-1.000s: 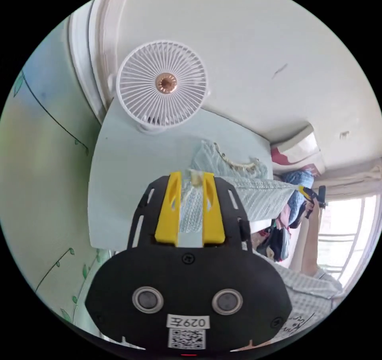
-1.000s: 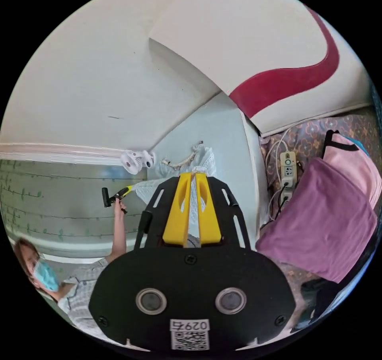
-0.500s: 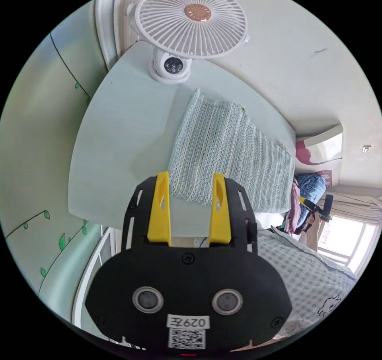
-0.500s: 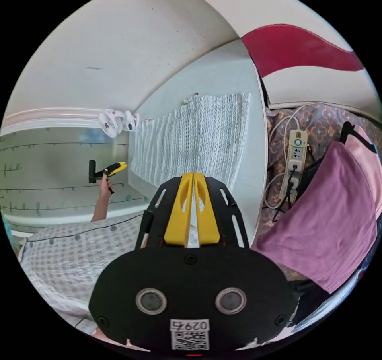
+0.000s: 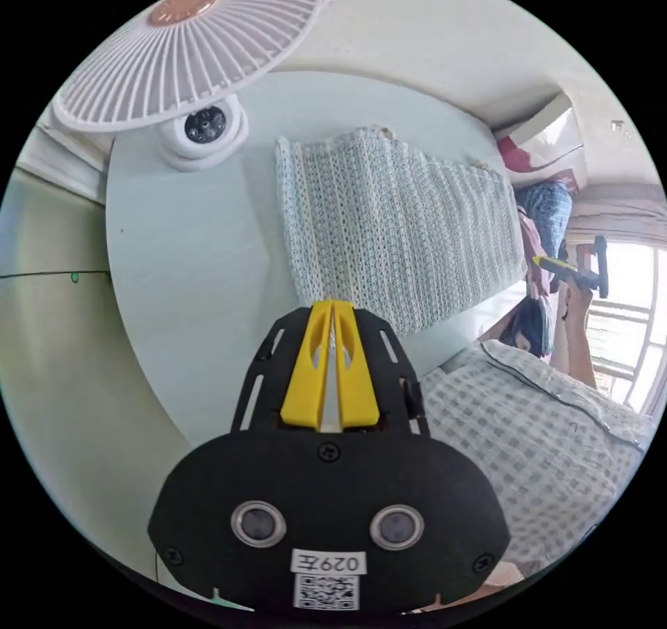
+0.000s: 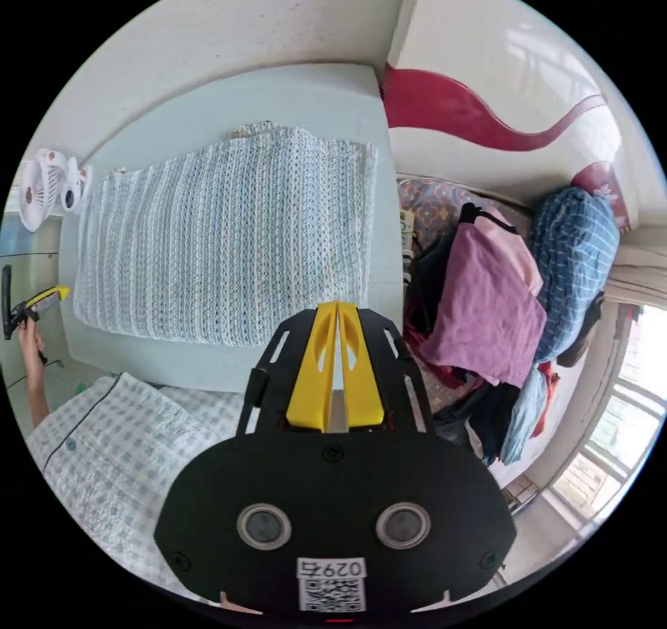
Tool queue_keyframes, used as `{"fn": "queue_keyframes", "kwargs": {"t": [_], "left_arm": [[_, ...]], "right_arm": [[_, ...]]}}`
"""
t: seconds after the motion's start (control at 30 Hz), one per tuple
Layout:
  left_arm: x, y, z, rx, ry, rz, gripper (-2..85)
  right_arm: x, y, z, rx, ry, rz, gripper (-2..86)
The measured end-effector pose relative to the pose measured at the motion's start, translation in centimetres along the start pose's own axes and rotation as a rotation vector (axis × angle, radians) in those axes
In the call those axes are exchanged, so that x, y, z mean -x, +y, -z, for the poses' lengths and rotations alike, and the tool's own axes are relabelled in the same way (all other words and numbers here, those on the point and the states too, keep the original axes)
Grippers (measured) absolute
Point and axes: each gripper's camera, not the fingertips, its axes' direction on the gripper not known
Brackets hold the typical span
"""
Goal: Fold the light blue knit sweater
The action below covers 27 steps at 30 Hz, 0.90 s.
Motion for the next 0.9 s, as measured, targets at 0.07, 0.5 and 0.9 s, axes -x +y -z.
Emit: {"fn": "queue_keyframes", "kwargs": {"t": [0.07,0.5,0.9], "left_arm": [[-0.6,1.1,0.8,-0.027,0.077,-0.064,-1.0],[4.3,4.3,-2.0,0.02,0.137,-0.031,-1.0],[13.1,17.0,0.6,-0.176,0.371,0.285,-1.0]], "right_arm": [[1.1,1.6,-0.4,-0.014,-0.11,-0.035,-0.4],[33.9,1.5,2.0,-0.01,-0.466,0.762,1.7],[50.0,3.8,-4.3,0.106,-0.126,1.067,11.7]]}}
